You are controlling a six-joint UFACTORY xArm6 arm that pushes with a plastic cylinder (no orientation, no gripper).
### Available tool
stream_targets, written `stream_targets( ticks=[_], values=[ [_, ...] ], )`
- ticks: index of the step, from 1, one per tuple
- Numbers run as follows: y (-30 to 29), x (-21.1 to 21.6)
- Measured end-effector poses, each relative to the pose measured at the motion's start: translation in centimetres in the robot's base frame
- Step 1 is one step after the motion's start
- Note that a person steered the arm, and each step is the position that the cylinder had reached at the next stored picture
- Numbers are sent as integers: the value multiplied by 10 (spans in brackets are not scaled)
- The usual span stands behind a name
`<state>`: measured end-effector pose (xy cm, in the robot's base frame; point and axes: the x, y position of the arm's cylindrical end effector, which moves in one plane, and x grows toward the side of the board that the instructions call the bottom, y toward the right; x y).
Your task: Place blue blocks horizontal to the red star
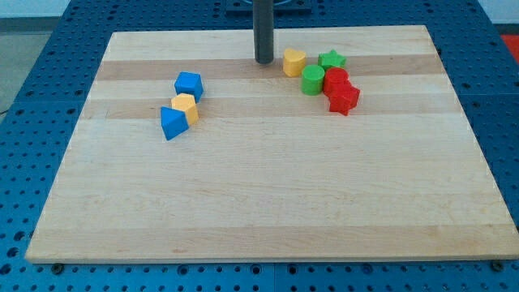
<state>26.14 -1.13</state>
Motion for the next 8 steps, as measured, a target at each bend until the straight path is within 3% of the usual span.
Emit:
stream_targets(
  ticks=[2,4,6,7,8],
  values=[
    [38,13],
    [38,11],
    [-106,-23],
    [-181,-11],
    [-181,29]
  ],
)
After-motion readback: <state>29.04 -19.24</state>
